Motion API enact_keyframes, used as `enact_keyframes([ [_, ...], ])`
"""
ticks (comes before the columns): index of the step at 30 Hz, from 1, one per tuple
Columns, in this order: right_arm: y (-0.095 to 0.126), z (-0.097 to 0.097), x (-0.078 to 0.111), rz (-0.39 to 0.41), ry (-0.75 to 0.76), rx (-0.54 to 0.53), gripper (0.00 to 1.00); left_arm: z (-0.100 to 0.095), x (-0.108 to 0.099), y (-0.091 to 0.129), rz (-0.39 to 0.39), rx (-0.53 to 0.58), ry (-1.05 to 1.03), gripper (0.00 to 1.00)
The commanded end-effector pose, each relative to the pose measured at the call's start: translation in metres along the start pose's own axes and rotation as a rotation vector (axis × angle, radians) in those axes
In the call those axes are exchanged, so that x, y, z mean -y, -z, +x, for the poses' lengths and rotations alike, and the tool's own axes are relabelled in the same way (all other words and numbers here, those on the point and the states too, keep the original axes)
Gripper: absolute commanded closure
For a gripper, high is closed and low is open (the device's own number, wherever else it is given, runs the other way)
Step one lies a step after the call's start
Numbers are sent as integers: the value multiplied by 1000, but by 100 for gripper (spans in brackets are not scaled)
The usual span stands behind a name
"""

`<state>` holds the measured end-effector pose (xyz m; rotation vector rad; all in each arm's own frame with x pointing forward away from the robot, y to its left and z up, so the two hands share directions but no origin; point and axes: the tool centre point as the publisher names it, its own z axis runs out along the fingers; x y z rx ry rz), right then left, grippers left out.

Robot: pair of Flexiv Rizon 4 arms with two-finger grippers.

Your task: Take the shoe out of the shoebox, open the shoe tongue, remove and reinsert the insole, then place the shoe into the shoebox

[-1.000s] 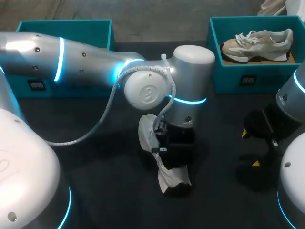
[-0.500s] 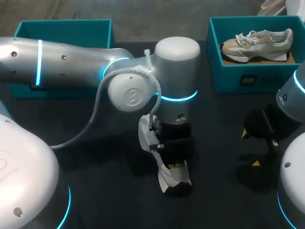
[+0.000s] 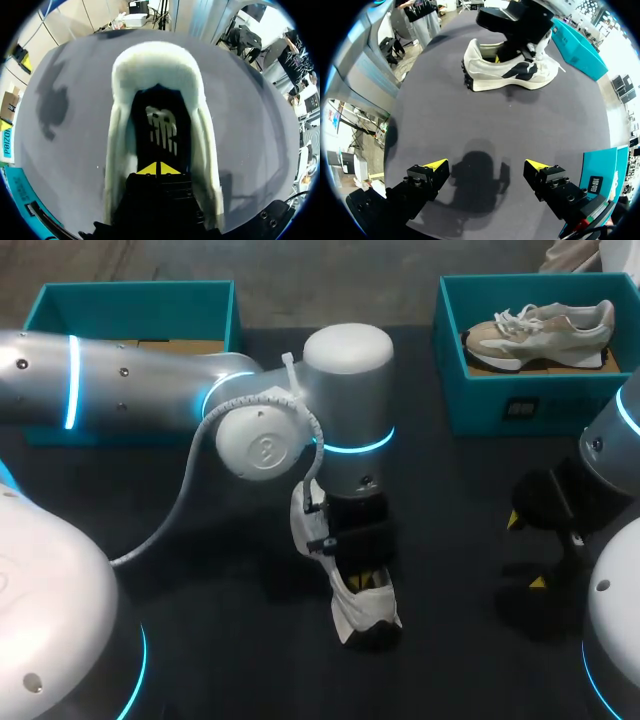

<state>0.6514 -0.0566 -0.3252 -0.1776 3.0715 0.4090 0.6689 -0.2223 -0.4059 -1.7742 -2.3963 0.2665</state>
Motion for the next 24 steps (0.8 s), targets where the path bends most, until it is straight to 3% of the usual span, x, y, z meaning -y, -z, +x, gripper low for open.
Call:
enact_keyframes([
  [1, 0, 1, 0, 3, 0, 2, 0, 0, -2, 10, -14, 4, -2, 100],
  [6, 0, 1, 0, 3, 0, 2, 0, -1, 9, 20, 3, 8, -48, 100],
  [11, 0, 1, 0, 3, 0, 2, 0, -3, 25, 15, 22, -34, -105, 100],
  [18, 0, 1, 0, 3, 0, 2, 0, -5, 26, -10, 38, -121, -121, 100],
  [24, 0, 1, 0, 3, 0, 2, 0, -4, 18, -19, 28, -126, -99, 100],
])
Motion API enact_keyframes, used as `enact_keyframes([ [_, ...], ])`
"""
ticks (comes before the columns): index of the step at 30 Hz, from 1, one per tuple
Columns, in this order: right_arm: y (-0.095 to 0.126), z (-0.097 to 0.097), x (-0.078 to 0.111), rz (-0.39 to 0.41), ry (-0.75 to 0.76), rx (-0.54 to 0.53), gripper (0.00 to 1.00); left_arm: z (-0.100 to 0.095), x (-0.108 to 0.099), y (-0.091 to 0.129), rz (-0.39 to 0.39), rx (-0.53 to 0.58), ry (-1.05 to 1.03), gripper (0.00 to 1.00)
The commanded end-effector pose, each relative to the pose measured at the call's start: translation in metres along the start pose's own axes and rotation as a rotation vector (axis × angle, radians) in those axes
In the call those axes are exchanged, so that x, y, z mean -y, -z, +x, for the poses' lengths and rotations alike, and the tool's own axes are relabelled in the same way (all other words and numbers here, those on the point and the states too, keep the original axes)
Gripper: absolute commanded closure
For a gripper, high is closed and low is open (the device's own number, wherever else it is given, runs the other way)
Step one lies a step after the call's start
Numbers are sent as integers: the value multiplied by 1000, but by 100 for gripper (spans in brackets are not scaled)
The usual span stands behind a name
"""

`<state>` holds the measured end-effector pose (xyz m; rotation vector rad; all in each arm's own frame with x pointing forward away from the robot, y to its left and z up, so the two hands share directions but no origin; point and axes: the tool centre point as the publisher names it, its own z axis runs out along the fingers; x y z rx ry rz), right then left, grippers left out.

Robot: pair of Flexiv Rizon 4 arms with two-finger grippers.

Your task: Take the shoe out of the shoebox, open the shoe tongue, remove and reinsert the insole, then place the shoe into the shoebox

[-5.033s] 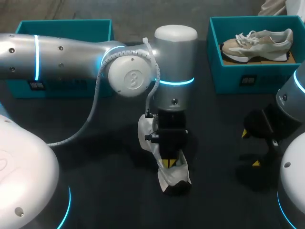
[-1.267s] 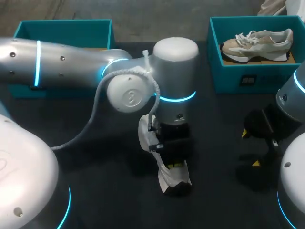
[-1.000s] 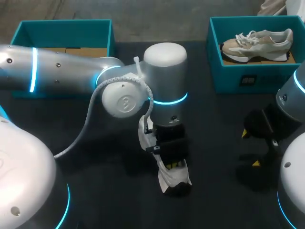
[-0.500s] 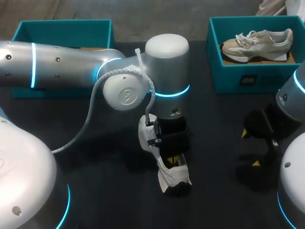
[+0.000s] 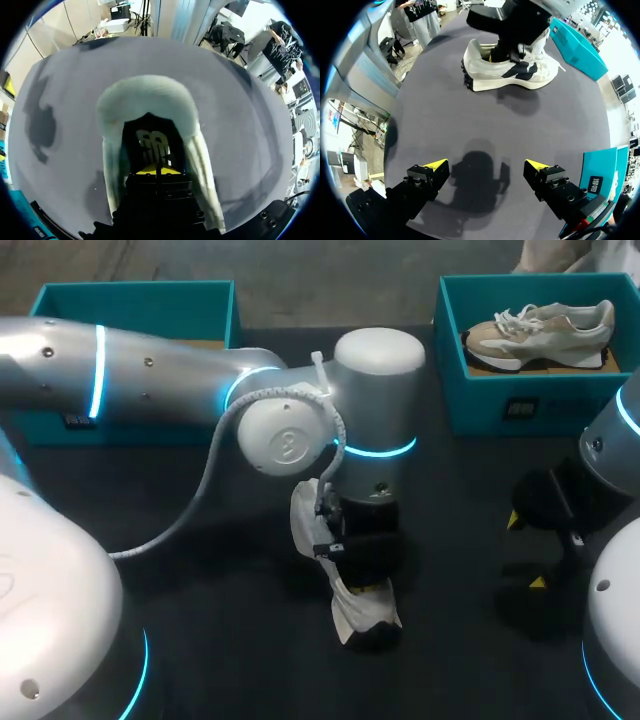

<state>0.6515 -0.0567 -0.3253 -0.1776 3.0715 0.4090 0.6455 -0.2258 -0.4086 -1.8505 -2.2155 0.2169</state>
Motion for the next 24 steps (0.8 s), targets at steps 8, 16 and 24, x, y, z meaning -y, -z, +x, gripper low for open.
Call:
enact_keyframes([
  [8, 0, 1, 0, 3, 0, 2, 0, -2, -9, 11, -29, 21, 12, 100],
  [16, 0, 1, 0, 3, 0, 2, 0, 2, -2, 34, -16, 76, -16, 100],
  [24, 0, 1, 0, 3, 0, 2, 0, 4, 1, 53, -3, 88, -13, 100],
])
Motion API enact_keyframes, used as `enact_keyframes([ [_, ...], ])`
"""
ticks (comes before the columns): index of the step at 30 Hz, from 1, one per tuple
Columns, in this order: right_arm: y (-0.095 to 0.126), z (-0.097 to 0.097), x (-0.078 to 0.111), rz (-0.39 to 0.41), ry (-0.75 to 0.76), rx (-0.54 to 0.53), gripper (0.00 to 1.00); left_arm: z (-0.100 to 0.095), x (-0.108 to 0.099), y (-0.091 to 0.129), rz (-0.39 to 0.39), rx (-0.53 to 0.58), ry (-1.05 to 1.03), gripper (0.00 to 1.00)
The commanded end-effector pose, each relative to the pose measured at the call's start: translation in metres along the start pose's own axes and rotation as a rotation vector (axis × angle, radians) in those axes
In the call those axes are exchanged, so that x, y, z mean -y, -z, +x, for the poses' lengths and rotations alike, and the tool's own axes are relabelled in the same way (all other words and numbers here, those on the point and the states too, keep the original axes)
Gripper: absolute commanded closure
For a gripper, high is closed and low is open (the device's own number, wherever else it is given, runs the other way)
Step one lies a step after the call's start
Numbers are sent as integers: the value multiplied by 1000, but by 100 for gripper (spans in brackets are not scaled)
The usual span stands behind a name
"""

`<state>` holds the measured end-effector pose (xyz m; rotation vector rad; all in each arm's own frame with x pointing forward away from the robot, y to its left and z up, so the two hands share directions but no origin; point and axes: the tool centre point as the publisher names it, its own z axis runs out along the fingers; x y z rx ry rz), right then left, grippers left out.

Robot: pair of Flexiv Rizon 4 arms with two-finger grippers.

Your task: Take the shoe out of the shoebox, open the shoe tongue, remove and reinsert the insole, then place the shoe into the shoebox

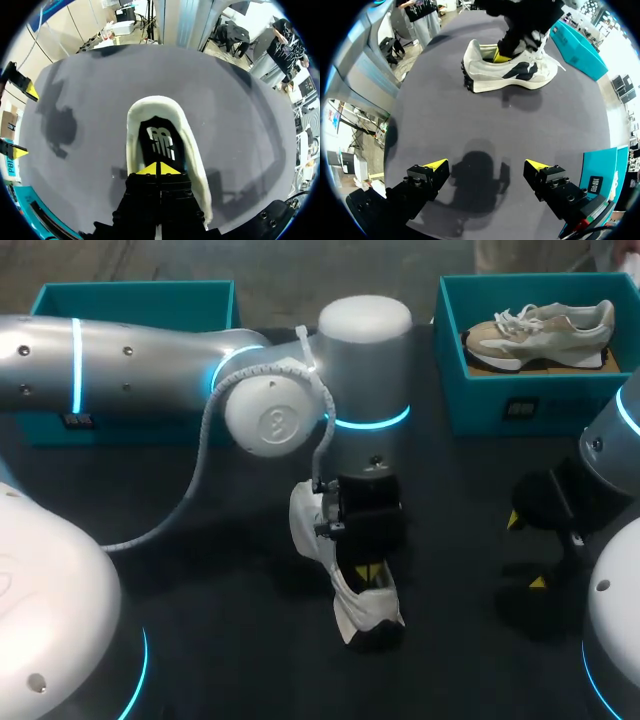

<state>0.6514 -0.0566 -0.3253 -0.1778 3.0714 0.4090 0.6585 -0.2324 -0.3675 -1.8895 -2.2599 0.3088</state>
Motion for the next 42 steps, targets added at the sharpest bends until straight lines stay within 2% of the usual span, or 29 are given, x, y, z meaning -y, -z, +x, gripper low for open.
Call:
enact_keyframes([
  [1, 0, 1, 0, 3, 0, 2, 0, 8, 0, 12, -9, -3, 4, 100],
  [13, 0, 1, 0, 3, 0, 2, 0, 11, -10, 24, -7, -31, 35, 100],
  [20, 0, 1, 0, 3, 0, 2, 0, 7, -8, 19, -29, -37, 35, 100],
  [32, 0, 1, 0, 3, 0, 2, 0, 6, -17, 9, -41, -53, 55, 100],
  [35, 0, 1, 0, 3, 0, 2, 0, 6, -12, 10, -35, -59, 45, 100],
  [38, 0, 1, 0, 3, 0, 2, 0, 5, -5, 7, 6, -88, 14, 100],
  [42, 0, 1, 0, 3, 0, 2, 0, 7, 4, 0, 21, -172, -33, 100],
])
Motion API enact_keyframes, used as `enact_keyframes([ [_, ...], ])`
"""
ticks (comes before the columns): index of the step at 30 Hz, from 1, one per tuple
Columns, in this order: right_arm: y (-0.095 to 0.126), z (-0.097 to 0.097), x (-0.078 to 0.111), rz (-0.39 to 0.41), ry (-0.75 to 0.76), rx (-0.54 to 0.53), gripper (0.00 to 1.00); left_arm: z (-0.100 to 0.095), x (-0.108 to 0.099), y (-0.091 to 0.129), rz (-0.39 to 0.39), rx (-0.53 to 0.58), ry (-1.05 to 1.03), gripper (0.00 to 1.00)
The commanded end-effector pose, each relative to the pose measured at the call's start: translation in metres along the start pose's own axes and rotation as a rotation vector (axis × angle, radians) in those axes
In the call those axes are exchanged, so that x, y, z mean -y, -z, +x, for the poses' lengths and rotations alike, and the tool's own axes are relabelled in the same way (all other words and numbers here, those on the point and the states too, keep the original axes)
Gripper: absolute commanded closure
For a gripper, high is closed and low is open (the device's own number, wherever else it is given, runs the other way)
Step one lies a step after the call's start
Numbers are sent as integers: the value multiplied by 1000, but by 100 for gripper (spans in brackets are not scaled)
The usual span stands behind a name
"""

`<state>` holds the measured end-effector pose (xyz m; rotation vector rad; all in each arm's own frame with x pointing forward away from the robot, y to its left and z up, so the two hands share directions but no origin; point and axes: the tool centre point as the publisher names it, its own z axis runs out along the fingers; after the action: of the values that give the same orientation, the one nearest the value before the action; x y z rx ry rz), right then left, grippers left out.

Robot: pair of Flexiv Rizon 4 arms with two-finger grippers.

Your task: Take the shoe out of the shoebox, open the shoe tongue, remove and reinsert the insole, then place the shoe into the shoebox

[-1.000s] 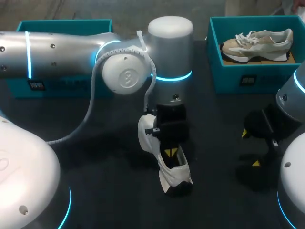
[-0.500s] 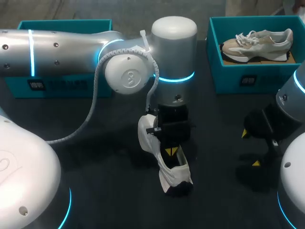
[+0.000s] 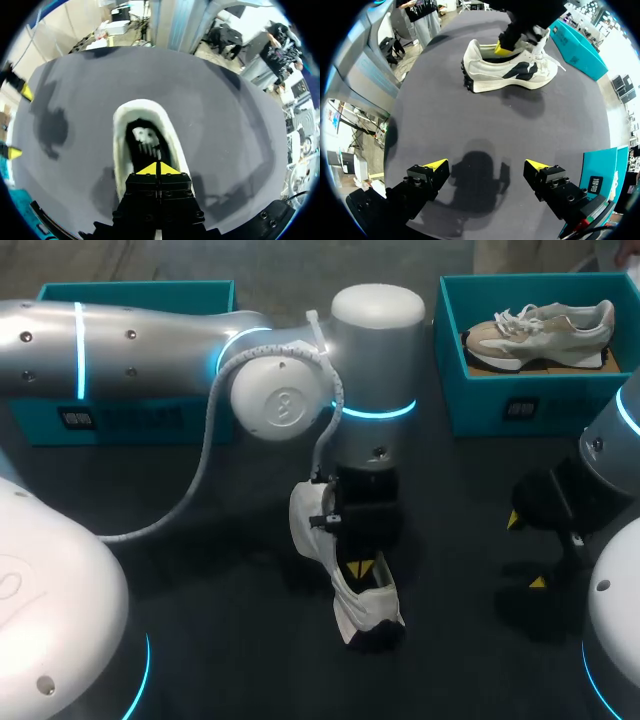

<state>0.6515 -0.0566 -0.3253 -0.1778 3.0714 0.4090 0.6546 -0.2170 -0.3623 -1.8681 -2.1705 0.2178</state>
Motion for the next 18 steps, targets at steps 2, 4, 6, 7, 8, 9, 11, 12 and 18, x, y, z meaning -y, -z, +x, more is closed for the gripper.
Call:
enact_keyframes([
  [2, 0, 1, 0, 3, 0, 2, 0, -9, 4, -8, 18, -88, -31, 100],
  [4, 0, 1, 0, 3, 0, 2, 0, -8, 5, -12, 24, -109, -31, 100],
  [6, 0, 1, 0, 3, 0, 2, 0, -6, 5, -14, 37, -131, -35, 100],
  [7, 0, 1, 0, 3, 0, 2, 0, -5, 5, -16, 45, -147, -40, 100],
  [8, 0, 1, 0, 3, 0, 2, 0, -4, 6, -20, 41, -161, -44, 100],
  [9, 0, 1, 0, 3, 0, 2, 0, -4, 6, -22, 43, -172, -47, 100],
  [11, 0, 1, 0, 3, 0, 2, 0, -3, 7, -31, 46, -183, -44, 100],
  [12, 0, 1, 0, 3, 0, 2, 0, -3, 6, -34, 46, -186, -42, 100],
  [18, 0, 1, 0, 3, 0, 2, 0, -1, 1, -59, 44, -157, -23, 100],
])
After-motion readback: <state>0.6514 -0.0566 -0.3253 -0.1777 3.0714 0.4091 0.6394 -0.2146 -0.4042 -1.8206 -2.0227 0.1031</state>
